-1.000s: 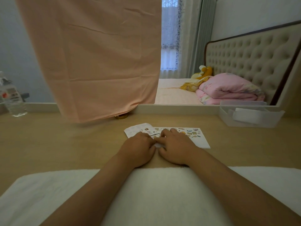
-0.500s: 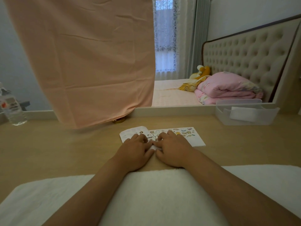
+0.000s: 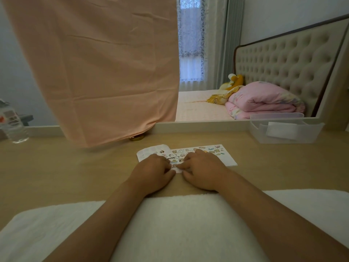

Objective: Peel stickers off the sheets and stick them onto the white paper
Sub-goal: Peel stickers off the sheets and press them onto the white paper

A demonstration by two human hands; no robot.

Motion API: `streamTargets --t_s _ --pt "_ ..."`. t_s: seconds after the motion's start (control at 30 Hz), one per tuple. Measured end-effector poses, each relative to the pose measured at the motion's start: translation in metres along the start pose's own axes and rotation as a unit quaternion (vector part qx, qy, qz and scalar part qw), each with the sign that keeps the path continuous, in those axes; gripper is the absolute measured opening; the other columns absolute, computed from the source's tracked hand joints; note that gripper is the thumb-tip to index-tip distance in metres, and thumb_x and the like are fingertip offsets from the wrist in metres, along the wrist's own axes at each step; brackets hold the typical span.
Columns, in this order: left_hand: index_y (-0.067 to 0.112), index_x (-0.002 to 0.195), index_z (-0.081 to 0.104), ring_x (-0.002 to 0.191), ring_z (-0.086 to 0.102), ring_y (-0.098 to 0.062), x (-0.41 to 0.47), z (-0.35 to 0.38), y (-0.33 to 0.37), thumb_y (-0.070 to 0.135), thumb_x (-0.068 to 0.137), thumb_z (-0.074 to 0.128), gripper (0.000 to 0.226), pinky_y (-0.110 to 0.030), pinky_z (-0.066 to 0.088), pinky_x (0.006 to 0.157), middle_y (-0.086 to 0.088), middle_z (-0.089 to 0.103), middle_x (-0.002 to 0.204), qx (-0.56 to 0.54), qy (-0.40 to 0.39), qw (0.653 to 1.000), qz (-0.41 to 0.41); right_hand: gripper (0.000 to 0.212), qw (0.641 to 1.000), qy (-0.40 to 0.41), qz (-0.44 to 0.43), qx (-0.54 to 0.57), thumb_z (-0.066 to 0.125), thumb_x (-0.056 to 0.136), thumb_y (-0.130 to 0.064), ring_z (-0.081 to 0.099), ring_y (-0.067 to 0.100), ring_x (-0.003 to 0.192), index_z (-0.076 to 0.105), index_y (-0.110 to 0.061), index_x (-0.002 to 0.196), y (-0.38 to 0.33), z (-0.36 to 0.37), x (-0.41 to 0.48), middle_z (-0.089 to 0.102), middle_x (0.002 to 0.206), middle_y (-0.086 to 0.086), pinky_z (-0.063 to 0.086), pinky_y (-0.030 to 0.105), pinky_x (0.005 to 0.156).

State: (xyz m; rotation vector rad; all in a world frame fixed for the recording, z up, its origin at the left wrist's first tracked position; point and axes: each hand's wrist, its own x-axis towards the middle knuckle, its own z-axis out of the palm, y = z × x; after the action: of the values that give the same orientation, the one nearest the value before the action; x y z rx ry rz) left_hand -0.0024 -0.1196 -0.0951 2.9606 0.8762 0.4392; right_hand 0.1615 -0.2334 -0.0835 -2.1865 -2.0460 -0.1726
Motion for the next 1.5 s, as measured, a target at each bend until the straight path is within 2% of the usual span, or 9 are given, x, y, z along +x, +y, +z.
streamTargets --t_s 0.07,0.23,0.4,0.77,0.93,1.1,1.2,1.3,1.5 --pt "0.024 0.091 0.076 0.102 0.062 -0.010 0.001 -0.001 -0.006 0.033 0.093 0.058 0.021 -0.029 0.051 0.083 0.012 0.070 0.103 -0.071 0.040 0.996 -0.027 0.038 1.000 0.025 0.007 0.011 0.045 0.098 -0.041 0.045 0.019 0.120 0.064 -0.036 0.131 0.000 0.000 0.000 0.060 0.129 -0.005 0.042 0.037 0.098" --pt "0.026 0.119 0.065 0.116 0.050 -0.013 0.004 -0.011 -0.028 0.027 0.090 0.069 0.030 -0.024 0.037 0.095 0.008 0.057 0.124 -0.106 0.148 0.980 -0.079 0.038 0.995 0.059 0.037 0.071 0.049 0.098 -0.041 0.044 0.016 0.126 0.060 -0.031 0.133 -0.001 0.003 0.003 0.056 0.133 -0.008 0.043 0.037 0.100" --pt "0.027 0.152 0.036 0.144 0.034 -0.019 0.005 -0.006 -0.036 0.042 0.095 0.061 0.064 -0.034 0.028 0.117 0.003 0.037 0.158 -0.085 -0.008 0.986 -0.140 0.039 0.991 0.071 0.047 0.104 0.052 0.099 -0.039 0.045 0.013 0.129 0.055 -0.034 0.137 -0.006 0.005 0.009 0.052 0.138 -0.010 0.041 0.034 0.101" --pt "0.028 0.112 0.074 0.095 0.063 -0.011 0.001 -0.015 -0.022 0.039 0.101 0.053 0.026 -0.036 0.050 0.086 0.006 0.074 0.110 -0.140 0.034 0.989 -0.032 0.032 0.985 0.164 -0.017 0.059 0.068 0.087 -0.041 0.056 0.013 0.108 0.069 -0.037 0.119 -0.009 0.007 0.015 0.065 0.116 -0.014 0.047 0.034 0.081" --pt "0.028 0.114 0.073 0.108 0.058 -0.005 0.000 -0.012 -0.018 0.034 0.096 0.063 0.021 -0.021 0.042 0.091 0.012 0.069 0.119 -0.163 0.124 0.979 0.018 0.008 0.967 0.247 -0.046 0.040 0.075 0.082 -0.022 0.064 0.022 0.077 0.074 -0.027 0.086 -0.007 0.006 0.017 0.069 0.085 -0.007 0.052 0.037 0.058" --pt "0.022 0.088 0.063 0.082 0.051 -0.005 -0.005 -0.020 -0.002 0.025 0.087 0.074 0.011 -0.018 0.039 0.072 0.011 0.060 0.088 -0.224 0.314 0.922 -0.022 0.010 0.945 0.323 -0.049 0.034 0.073 0.082 -0.011 0.060 0.022 0.060 0.066 -0.018 0.085 -0.003 -0.001 0.014 0.063 0.083 0.000 0.049 0.034 0.047" --pt "0.016 0.071 0.064 0.063 0.055 -0.006 -0.009 -0.024 0.010 0.041 0.095 0.060 0.035 -0.030 0.046 0.065 0.005 0.064 0.067 -0.352 0.211 0.899 -0.154 0.010 0.932 0.360 -0.037 0.032 0.072 0.083 -0.010 0.062 0.022 0.062 0.065 -0.015 0.089 -0.003 -0.002 0.013 0.065 0.086 0.003 0.049 0.031 0.046" --pt "0.020 0.083 0.077 0.070 0.065 -0.008 -0.011 -0.029 0.026 0.050 0.097 0.054 0.041 -0.024 0.051 0.067 0.006 0.076 0.079 -0.484 0.075 0.844 -0.219 0.010 0.924 0.380 -0.027 0.026 0.071 0.084 -0.008 0.060 0.022 0.061 0.067 -0.015 0.090 -0.004 -0.002 0.013 0.066 0.085 0.004 0.049 0.032 0.047" --pt "0.022 0.099 0.075 0.083 0.070 -0.010 -0.007 -0.029 0.030 0.034 0.096 0.064 0.017 -0.022 0.045 0.064 0.008 0.078 0.098 -0.632 0.068 0.726 -0.263 0.010 0.922 0.381 -0.062 0.027 0.072 0.084 -0.011 0.061 0.022 0.063 0.068 -0.017 0.092 -0.008 0.000 0.014 0.065 0.088 0.002 0.051 0.037 0.048"
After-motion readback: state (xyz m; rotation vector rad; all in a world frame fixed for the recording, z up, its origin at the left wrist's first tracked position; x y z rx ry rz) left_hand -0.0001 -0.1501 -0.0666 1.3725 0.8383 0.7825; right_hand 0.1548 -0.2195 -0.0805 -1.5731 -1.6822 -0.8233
